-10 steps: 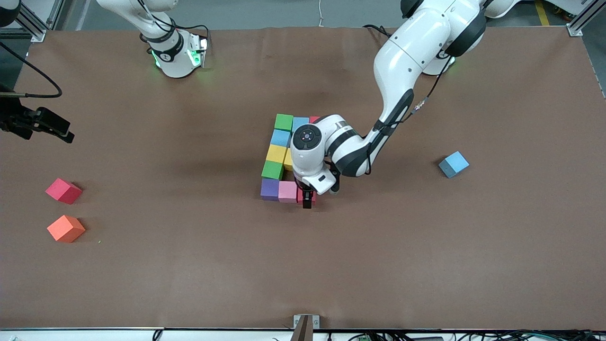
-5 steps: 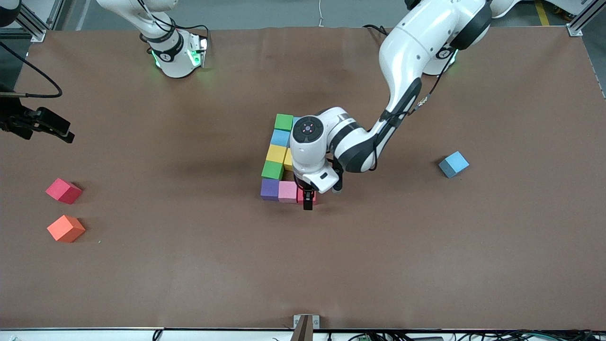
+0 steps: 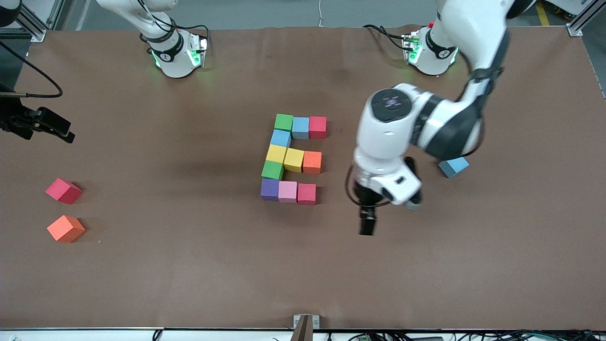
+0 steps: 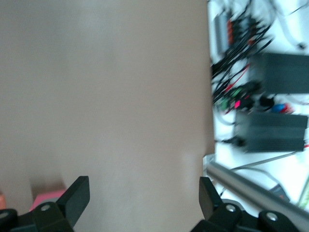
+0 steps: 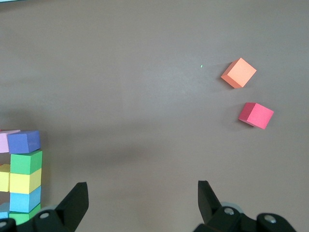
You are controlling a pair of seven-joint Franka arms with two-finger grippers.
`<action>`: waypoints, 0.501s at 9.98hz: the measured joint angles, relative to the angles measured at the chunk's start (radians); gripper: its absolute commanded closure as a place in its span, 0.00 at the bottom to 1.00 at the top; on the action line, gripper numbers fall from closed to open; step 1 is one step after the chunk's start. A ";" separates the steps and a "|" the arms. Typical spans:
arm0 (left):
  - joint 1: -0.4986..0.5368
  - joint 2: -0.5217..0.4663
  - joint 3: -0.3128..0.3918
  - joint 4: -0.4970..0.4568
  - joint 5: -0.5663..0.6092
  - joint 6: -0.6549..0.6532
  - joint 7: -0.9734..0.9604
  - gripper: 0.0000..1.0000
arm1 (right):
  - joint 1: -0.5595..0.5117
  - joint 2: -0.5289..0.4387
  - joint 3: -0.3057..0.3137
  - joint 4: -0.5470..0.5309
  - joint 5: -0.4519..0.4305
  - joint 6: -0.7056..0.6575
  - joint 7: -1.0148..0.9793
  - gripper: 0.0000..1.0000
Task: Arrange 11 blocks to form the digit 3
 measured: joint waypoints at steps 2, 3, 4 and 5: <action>0.079 -0.060 0.000 -0.035 0.000 -0.005 0.191 0.00 | 0.000 0.000 0.000 0.000 0.000 0.000 0.000 0.00; 0.123 -0.092 -0.001 -0.070 -0.009 -0.006 0.310 0.00 | 0.000 0.000 0.000 0.000 0.000 0.000 0.000 0.00; 0.171 -0.127 -0.001 -0.114 -0.047 -0.006 0.462 0.00 | 0.000 0.000 0.000 0.000 0.000 0.000 0.000 0.00; 0.208 -0.166 0.006 -0.159 -0.098 -0.006 0.621 0.00 | 0.000 0.000 0.000 0.000 0.000 0.000 0.000 0.00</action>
